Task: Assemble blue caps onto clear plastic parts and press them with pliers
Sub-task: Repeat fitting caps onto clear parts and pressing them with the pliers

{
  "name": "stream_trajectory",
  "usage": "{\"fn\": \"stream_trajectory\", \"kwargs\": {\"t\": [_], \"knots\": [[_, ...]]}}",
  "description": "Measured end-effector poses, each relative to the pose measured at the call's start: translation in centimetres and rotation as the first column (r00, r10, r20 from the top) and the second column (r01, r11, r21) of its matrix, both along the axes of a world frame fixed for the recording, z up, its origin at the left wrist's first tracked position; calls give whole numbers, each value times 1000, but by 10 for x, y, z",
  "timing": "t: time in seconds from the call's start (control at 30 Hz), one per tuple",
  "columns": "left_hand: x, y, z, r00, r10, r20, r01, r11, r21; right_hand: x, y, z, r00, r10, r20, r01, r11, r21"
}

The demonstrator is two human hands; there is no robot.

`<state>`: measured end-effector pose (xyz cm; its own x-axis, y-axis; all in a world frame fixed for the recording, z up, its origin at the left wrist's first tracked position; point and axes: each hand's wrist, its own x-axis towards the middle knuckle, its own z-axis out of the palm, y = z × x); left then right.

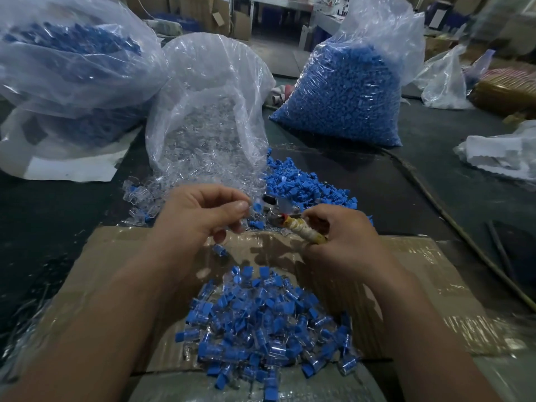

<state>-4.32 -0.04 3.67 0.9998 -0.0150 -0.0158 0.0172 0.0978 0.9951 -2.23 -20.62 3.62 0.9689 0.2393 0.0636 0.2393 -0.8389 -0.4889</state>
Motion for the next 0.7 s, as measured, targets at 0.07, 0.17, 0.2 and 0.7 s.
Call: {"fn": "stream_trajectory", "kwargs": {"t": [0.07, 0.17, 0.2, 0.7], "knots": [[-2, 0, 3, 977, -192, -92, 198, 978, 62, 1, -2, 2, 998, 3, -62, -3, 1000, -5], [-5, -4, 5, 911, -390, -131, 410, 892, 193, 1, -2, 3, 986, 12, -164, -14, 1000, -10], [-5, -5, 5, 894, -425, -142, 447, 869, 213, 1, -2, 2, 983, 17, -181, -20, 1000, -16], [14, 5, -13, 968, 245, 44, -246, 912, 328, 1, 4, -3, 965, 43, -260, -58, 997, -52]]}}
